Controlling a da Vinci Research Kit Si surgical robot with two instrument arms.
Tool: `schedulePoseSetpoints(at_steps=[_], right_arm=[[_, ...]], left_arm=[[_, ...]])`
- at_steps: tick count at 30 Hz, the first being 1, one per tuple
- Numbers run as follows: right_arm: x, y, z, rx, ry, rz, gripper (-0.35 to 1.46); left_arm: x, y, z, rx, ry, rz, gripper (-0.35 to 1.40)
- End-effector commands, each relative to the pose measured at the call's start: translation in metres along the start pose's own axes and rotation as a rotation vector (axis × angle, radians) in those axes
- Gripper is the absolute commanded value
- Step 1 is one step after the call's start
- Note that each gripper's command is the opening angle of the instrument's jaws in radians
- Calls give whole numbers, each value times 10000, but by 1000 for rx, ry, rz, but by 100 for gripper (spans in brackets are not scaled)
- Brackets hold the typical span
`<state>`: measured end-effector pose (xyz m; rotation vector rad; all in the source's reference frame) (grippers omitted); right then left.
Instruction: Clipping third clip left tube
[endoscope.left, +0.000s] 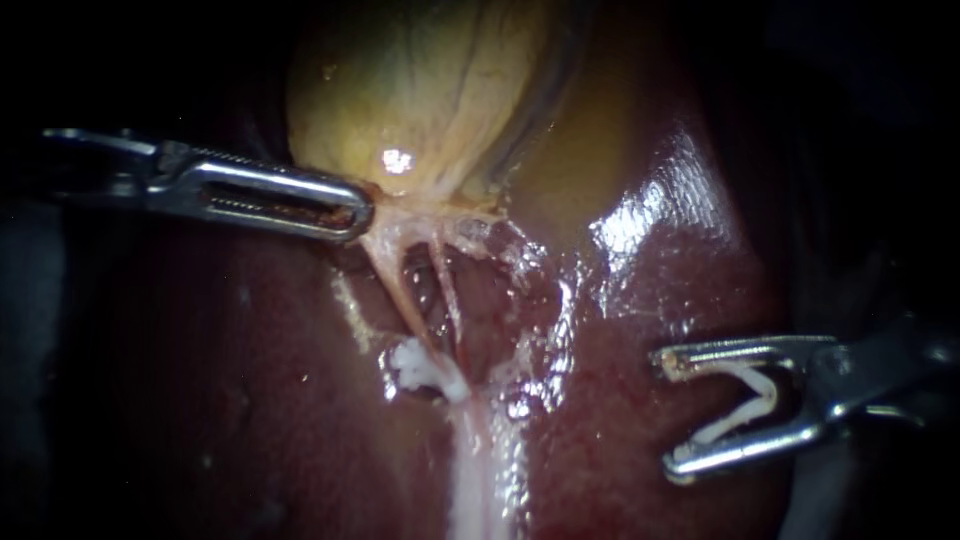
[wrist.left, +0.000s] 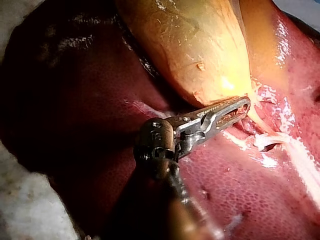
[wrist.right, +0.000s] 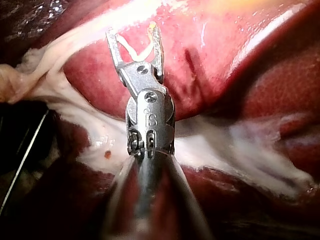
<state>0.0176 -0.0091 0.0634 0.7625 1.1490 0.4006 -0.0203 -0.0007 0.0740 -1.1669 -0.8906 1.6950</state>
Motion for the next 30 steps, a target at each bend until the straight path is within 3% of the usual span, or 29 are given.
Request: schedulePoseSetpoints(at_steps=[1, 13, 23, 30], right_arm=[[0, 0, 0, 0, 0, 0, 50], [11, 9, 28, -15, 5, 12, 50], [35, 44, 89, -51, 22, 25, 50], [39, 56, 117, -65, 31, 26, 50]], left_arm=[[0, 1, -1, -1, 0, -1, -35], [-1, 1, -1, -1, 0, 0, -35], [-2, 1, -1, 0, 0, 0, -35], [-2, 2, 0, 0, 0, 0, -35]])
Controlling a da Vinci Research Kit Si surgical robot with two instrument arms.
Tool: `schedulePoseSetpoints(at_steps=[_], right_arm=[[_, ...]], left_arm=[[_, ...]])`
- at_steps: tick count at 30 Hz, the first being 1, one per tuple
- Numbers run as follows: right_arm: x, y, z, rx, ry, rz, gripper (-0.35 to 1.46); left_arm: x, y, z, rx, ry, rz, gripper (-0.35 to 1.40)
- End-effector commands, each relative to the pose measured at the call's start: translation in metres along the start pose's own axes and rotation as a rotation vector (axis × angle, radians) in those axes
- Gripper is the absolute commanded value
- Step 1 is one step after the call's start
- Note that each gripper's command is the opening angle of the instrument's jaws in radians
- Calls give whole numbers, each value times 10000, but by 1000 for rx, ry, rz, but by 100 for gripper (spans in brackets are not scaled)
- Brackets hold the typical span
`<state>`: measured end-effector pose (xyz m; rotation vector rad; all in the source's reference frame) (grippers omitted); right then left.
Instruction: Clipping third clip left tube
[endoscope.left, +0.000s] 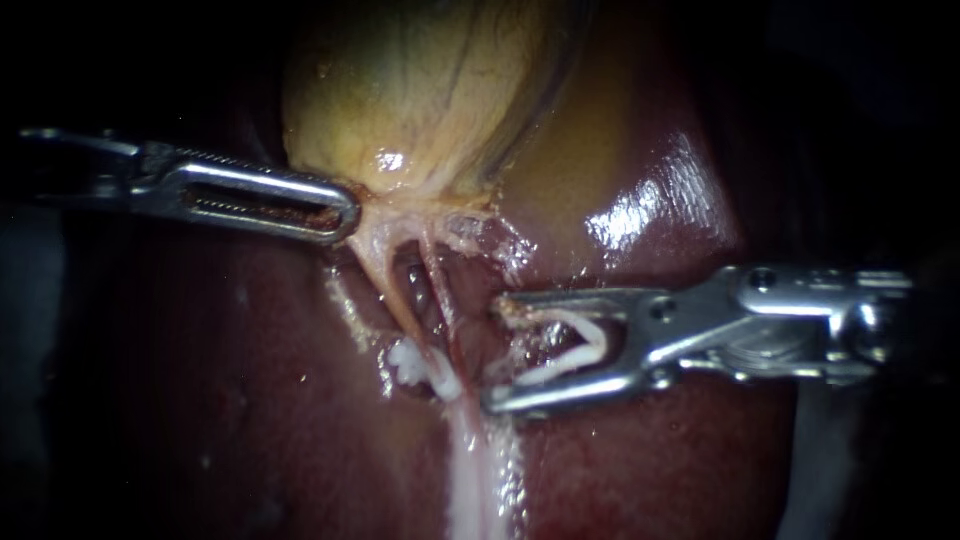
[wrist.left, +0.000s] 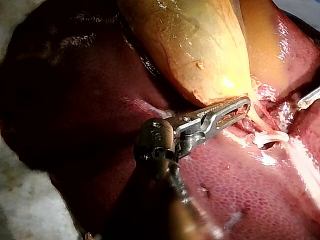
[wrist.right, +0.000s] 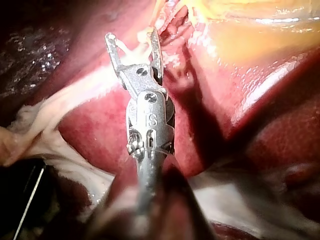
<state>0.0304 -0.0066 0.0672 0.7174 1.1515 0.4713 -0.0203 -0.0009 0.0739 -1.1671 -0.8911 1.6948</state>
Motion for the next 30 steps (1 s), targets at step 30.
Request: schedulePoseSetpoints(at_steps=[30], right_arm=[[-10, 52, 63, -45, 7, 3, 50]], left_arm=[[0, 6, 2, 5, 3, -2, -35]])
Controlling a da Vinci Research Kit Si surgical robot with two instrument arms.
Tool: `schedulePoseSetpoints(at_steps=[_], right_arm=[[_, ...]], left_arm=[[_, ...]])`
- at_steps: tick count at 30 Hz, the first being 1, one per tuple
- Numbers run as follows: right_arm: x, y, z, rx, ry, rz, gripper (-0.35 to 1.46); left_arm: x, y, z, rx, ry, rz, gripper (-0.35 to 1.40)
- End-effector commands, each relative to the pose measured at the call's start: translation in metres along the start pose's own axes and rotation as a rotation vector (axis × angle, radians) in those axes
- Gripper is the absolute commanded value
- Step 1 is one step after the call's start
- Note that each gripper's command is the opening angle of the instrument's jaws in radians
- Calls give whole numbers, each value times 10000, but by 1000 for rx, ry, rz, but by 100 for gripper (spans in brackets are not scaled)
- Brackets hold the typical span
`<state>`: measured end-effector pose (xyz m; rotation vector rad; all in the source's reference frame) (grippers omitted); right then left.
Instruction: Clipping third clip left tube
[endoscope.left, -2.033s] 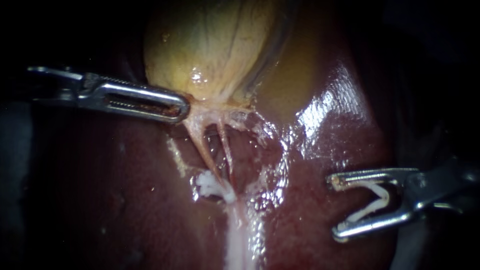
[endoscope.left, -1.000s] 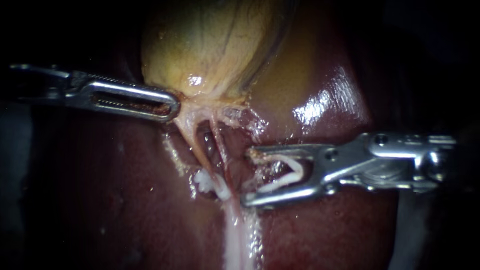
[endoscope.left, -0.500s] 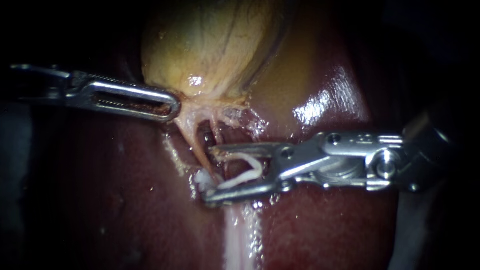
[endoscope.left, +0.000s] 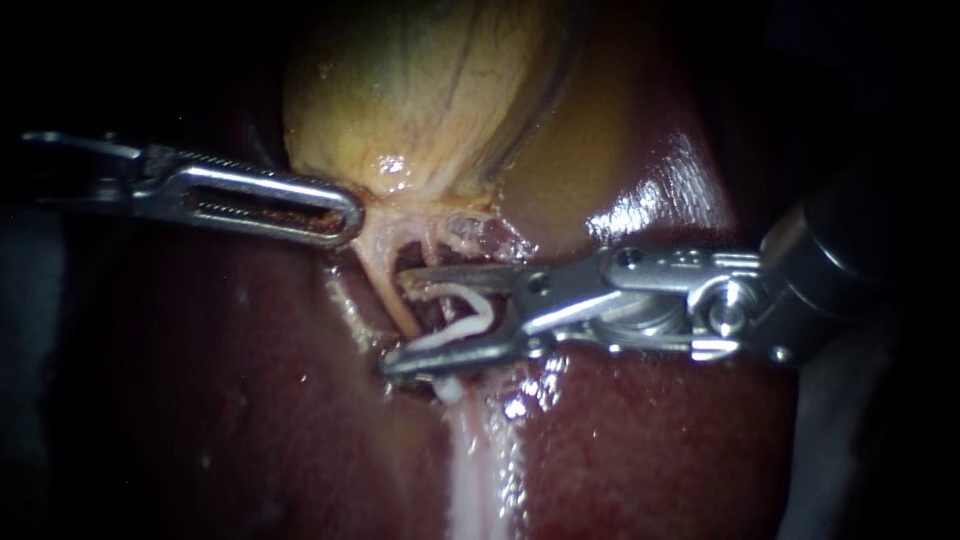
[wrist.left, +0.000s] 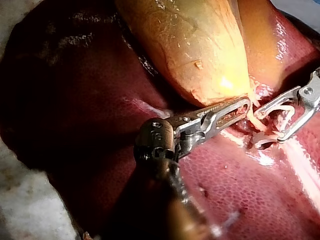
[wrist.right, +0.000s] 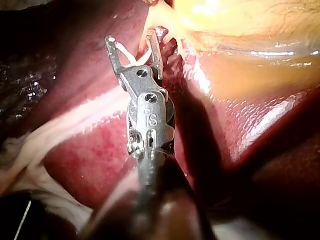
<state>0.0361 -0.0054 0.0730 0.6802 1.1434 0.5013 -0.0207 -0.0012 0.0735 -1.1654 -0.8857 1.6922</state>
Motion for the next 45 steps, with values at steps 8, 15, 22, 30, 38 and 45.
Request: schedulePoseSetpoints(at_steps=[8, 15, 22, 30, 38, 45], right_arm=[[-3, 11, 6, -6, 1, -1, 50], [-6, 14, 13, -9, 2, 21, 50], [-2, 17, 22, 9, 4, 51, 49], [-2, 29, 25, 56, 44, 114, 49], [-3, 40, 23, 102, 95, 190, 48], [-2, 40, 24, 184, 114, 227, 44]], left_arm=[[0, 2, 1, 1, 1, 0, -35], [0, 2, 2, 2, 1, -1, -35], [1, 3, 5, 6, 4, -1, -35], [2, 4, 8, 5, 4, -2, -35], [3, 4, 11, 4, 3, -2, -35], [3, 4, 15, 3, 2, -2, -35]])
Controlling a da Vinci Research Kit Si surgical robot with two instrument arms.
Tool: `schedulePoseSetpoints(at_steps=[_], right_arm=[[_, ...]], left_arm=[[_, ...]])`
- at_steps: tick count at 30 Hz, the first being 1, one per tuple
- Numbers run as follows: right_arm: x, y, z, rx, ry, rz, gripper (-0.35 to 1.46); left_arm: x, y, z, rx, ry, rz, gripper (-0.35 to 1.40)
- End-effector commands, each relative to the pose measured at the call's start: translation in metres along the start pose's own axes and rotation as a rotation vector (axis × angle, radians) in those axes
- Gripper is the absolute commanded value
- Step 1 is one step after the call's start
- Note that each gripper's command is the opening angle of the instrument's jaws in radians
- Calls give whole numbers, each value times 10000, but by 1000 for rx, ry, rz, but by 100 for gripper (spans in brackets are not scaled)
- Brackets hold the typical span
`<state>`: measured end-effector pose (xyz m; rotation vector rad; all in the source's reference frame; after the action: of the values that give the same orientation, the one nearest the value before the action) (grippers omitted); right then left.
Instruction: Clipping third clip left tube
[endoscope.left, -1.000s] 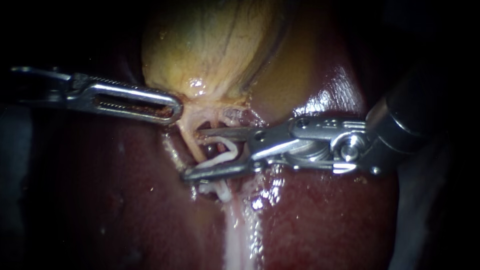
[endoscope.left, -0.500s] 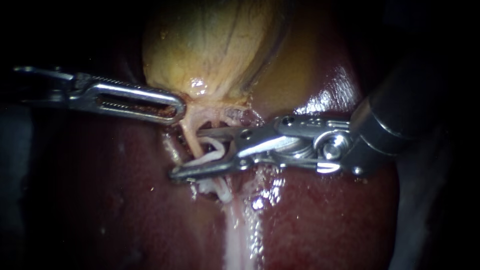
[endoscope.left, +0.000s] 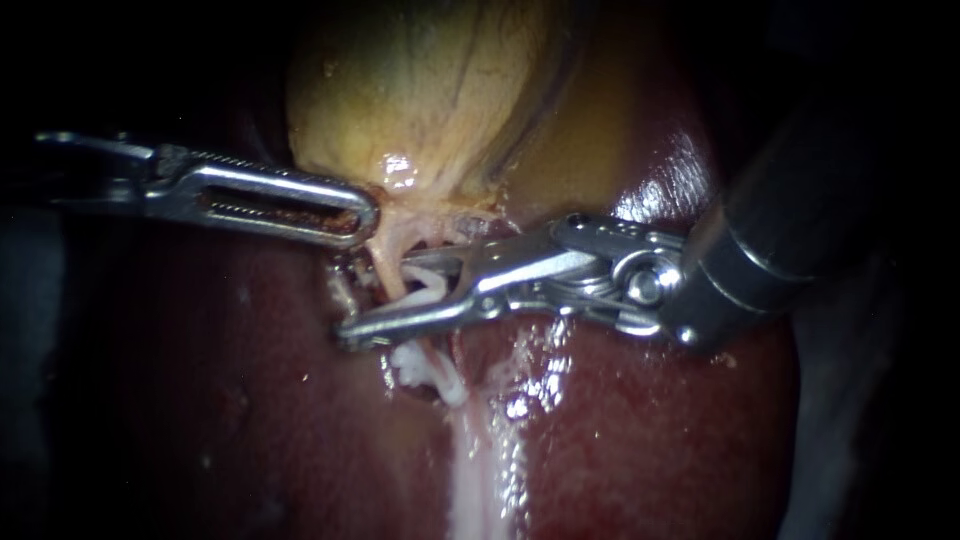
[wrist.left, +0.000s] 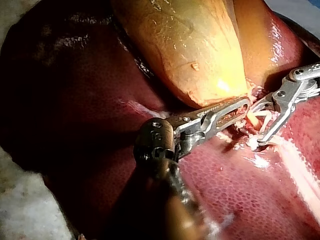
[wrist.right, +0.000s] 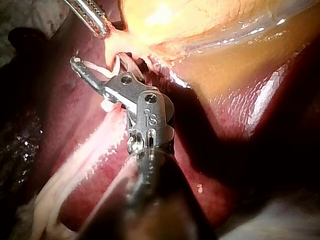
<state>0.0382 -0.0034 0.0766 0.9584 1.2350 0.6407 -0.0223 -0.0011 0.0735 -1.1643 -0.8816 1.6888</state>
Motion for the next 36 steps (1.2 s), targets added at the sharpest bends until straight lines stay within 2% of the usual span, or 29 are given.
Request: schedulePoseSetpoints(at_steps=[1, 4, 16, 20, 24, 28, 36], right_arm=[[1, 0, 0, 13, 1, 1, 43], [1, 0, 1, 29, 0, 8, 43], [6, 5, 9, 21, 22, 23, 39], [5, 6, 6, 11, 28, 46, 27], [4, 6, 1, 10, 29, 64, -1], [3, 4, -3, 12, 31, 123, -35], [-2, 1, -8, 18, 32, 150, -35]], left_arm=[[0, 0, 0, 0, -1, 0, -35], [0, 0, 2, 1, 0, 0, -35], [0, -1, 3, -2, -2, 0, -35], [0, -1, 3, -2, -2, 0, -35], [0, -1, 3, -2, -2, 0, -35], [0, -2, 3, -2, -2, 0, -35], [0, -2, 2, -2, -3, 0, -35]])
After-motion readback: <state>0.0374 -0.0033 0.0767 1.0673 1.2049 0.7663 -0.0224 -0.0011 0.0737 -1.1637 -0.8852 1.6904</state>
